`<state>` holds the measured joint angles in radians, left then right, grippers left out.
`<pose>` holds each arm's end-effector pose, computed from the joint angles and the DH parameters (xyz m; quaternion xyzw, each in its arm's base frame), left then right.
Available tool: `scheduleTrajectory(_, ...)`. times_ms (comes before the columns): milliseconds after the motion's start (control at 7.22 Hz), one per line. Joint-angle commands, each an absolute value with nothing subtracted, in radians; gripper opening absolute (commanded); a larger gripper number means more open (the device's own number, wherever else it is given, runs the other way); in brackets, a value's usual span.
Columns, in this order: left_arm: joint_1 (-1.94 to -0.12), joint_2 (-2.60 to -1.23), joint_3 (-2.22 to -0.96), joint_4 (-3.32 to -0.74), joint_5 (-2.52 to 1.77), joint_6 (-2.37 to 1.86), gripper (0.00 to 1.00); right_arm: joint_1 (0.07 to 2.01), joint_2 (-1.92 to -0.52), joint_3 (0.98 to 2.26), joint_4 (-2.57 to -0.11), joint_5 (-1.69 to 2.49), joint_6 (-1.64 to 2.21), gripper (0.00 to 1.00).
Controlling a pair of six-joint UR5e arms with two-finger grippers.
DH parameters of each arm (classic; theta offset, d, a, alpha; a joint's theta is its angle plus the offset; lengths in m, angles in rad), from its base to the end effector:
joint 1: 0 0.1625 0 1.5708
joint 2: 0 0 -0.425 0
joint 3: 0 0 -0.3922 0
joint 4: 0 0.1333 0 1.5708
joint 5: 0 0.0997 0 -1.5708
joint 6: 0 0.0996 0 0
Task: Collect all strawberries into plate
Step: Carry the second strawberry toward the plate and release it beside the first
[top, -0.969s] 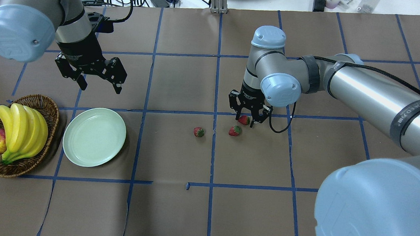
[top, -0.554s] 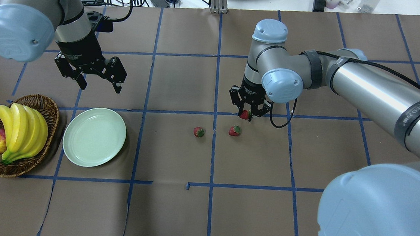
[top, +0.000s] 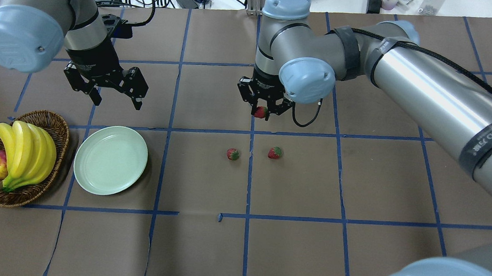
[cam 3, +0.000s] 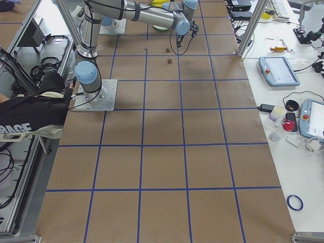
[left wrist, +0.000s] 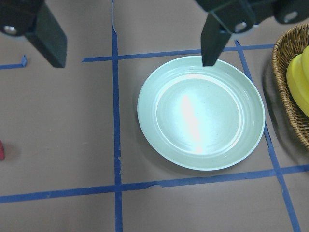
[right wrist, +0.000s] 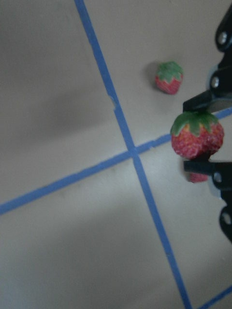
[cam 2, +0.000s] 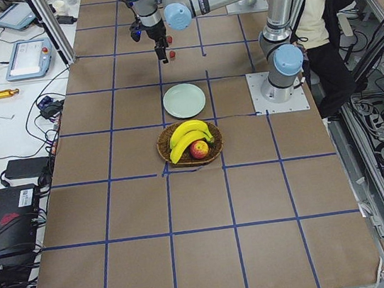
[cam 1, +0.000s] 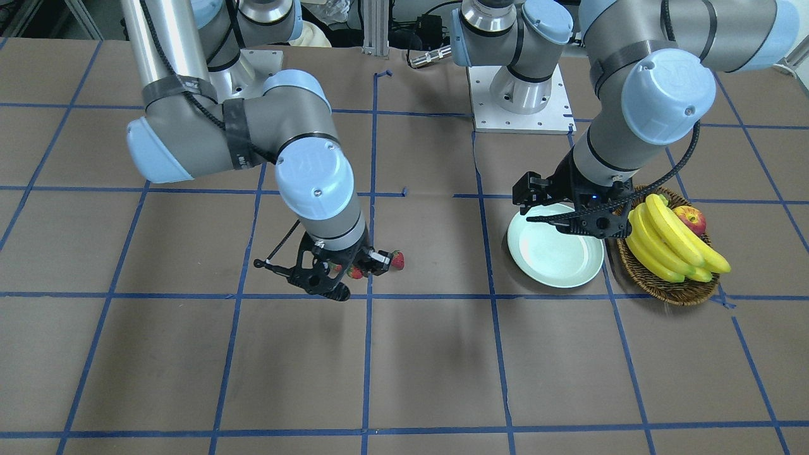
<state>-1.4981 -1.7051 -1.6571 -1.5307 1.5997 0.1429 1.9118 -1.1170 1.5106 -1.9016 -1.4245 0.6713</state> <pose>-0.0923 -0.5279 0.3820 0.0362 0.9952 0.0912 0.0046 0.3540 -0.5554 0.2895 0.1661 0.9829 0.0628 0.0487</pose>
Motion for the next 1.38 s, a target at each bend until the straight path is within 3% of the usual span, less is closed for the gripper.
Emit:
scheduleTrajectory(0,-1.496,-1.706,-1.658,-1.531,1.601,0.144,1.00,2.023,-1.070,1.502,-1.920,-1.362,0.628,0.00)
scheduleTrajectory(277,-1.496,-1.706,-1.658,-1.531,1.603,0.149,1.00,2.037,-1.040,1.514,-1.937,-1.321,0.571,0.00)
scheduleTrajectory(692,-1.494,-1.707,-1.660,-1.531,1.603,0.150,1.00,2.037,-0.982,1.523,-1.939,-1.272,0.526,0.32)
scheduleTrajectory(969,-1.494,-1.709,-1.660,-1.531,1.603,0.150,1.00,2.037,-0.979,1.546,-1.939,-1.270,0.493,0.66)
scheduleTrajectory(1108,-1.494,-1.709,-1.661,-1.531,1.603,0.150,1.00,2.037,-0.977,1.551,-1.940,-1.270,0.492,0.76)
scheduleTrajectory(1246,-1.494,-1.710,-1.661,-1.531,1.603,0.150,1.00,2.037,-0.979,1.551,-1.940,-1.269,0.489,0.80)
